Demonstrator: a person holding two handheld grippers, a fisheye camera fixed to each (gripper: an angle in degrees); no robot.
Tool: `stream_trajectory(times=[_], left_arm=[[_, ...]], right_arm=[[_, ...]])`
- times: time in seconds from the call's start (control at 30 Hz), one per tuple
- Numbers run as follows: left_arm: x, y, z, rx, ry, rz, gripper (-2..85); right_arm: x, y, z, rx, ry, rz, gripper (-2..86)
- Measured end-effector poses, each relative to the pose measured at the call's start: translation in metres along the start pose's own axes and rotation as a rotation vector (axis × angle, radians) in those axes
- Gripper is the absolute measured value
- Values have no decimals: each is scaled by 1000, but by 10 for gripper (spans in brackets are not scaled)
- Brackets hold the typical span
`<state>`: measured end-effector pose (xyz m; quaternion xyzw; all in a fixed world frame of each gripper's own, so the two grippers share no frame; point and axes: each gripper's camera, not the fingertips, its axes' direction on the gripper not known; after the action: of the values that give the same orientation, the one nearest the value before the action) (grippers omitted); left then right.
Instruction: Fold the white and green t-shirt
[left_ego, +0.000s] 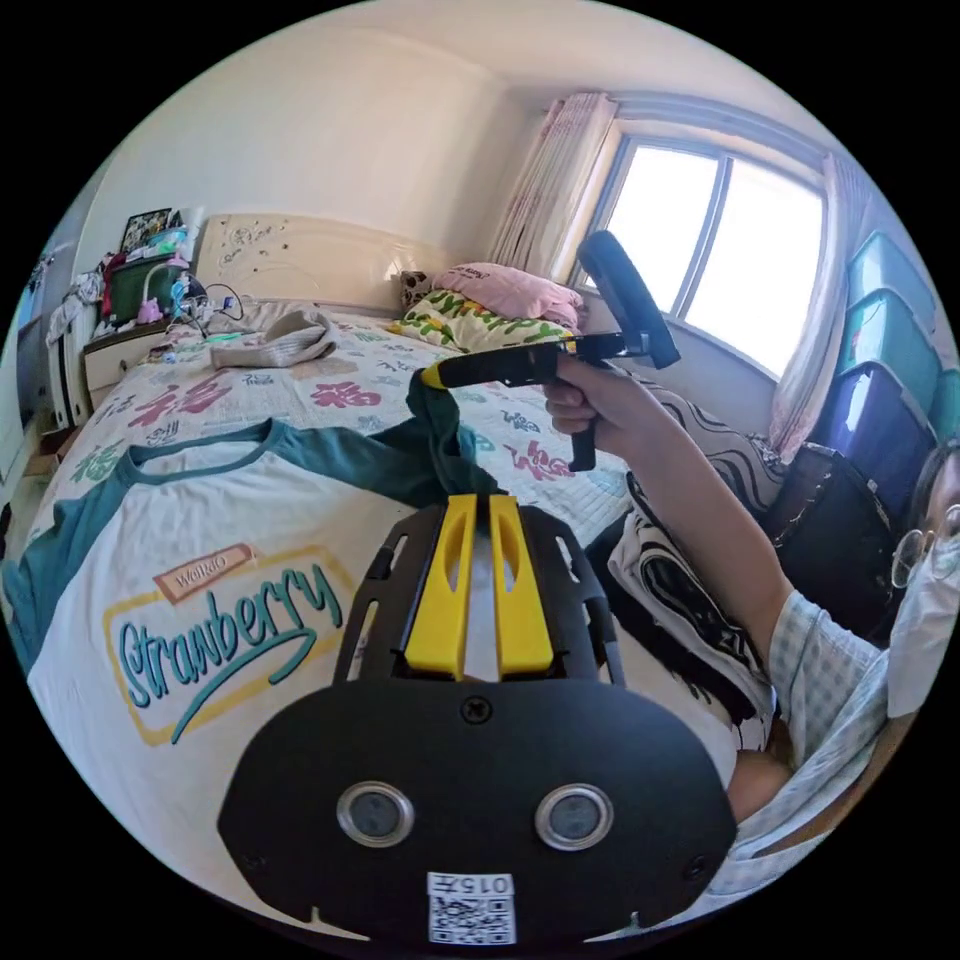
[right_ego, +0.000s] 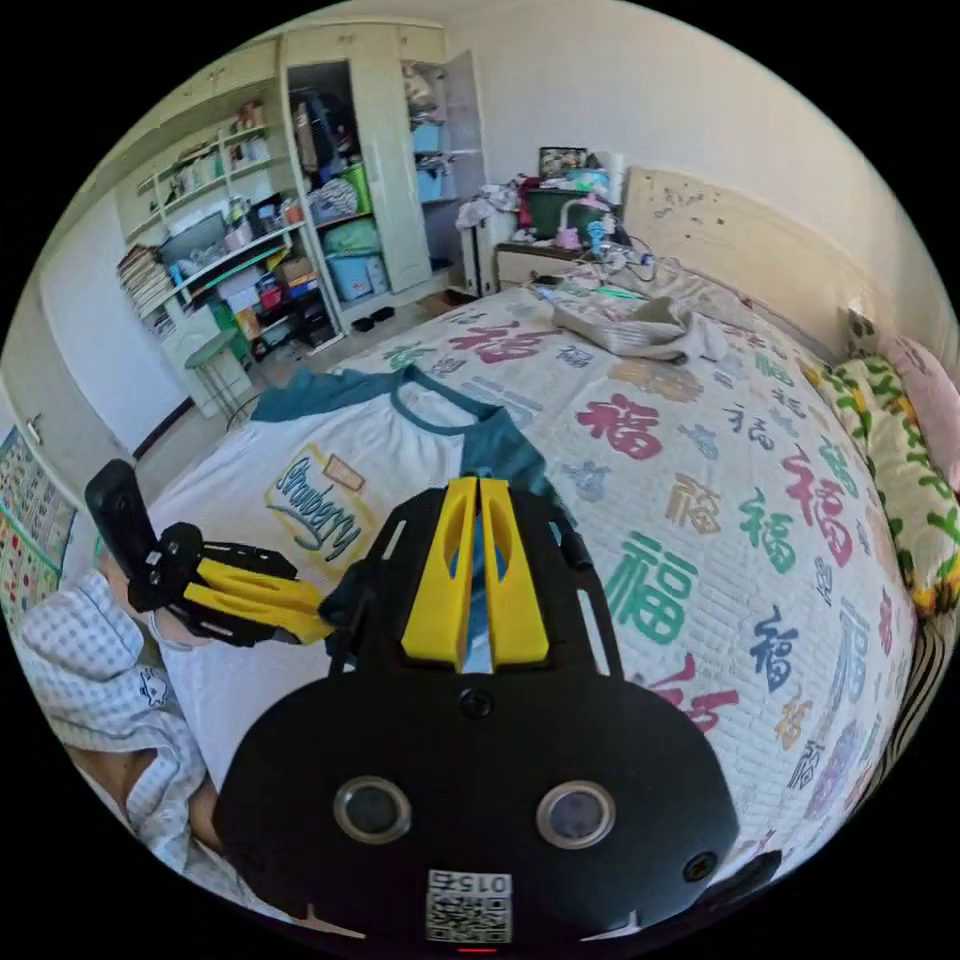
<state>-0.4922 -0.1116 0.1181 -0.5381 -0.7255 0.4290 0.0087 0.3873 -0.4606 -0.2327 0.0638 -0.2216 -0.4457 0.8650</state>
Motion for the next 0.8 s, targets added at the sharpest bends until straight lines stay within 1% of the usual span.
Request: stream_trajectory(times=[0.07,0.13,0.2,0.23,0.3,0.37,0.4,0.43,0.47,0.53,0.57,0.6,0.67,0.73,0.77,0.8], left_arm=[[-8,24,-5,-85,17,-30,9],[-9,31,-11,-132,56,-36,15],[-4,31,-19,-176,87,8,22],[2,30,-23,-215,89,59,28],[11,25,-31,-252,49,149,47],[16,5,-48,-220,-74,244,56],[15,-1,-52,-200,-108,259,58],[12,-15,-54,-179,-180,294,62],[4,-28,-47,-192,-267,318,68],[-19,-44,-24,-260,-363,282,71],[-38,-51,-6,-328,-353,234,71],[-47,-53,3,-360,-325,215,71],[-78,-55,34,-457,-187,94,56],[-85,-55,37,-421,-132,74,38],[-86,-57,34,-404,-97,73,28],[-87,-58,32,-399,-86,73,26]], right_arm=[[-41,-4,28,-51,-43,-113,-1],[-64,-2,42,-72,-91,-175,16],[-81,-1,47,-85,-111,-235,58],[-88,0,43,-82,-87,-257,95],[-94,1,34,-82,-55,-253,126],[-104,4,21,-111,-93,-277,115],[-108,5,18,-123,-106,-295,108],[-118,8,16,-153,-119,-343,101],[-130,11,18,-201,-118,-395,101],[-148,17,29,-290,-131,-484,113],[-161,21,38,-343,-159,-545,125],[-167,23,44,-371,-174,-573,131],[-192,30,75,-517,-192,-662,128],[-208,37,100,-624,-161,-711,114],[-218,41,112,-652,-115,-738,100],[-222,42,114,-649,-110,-753,88]])
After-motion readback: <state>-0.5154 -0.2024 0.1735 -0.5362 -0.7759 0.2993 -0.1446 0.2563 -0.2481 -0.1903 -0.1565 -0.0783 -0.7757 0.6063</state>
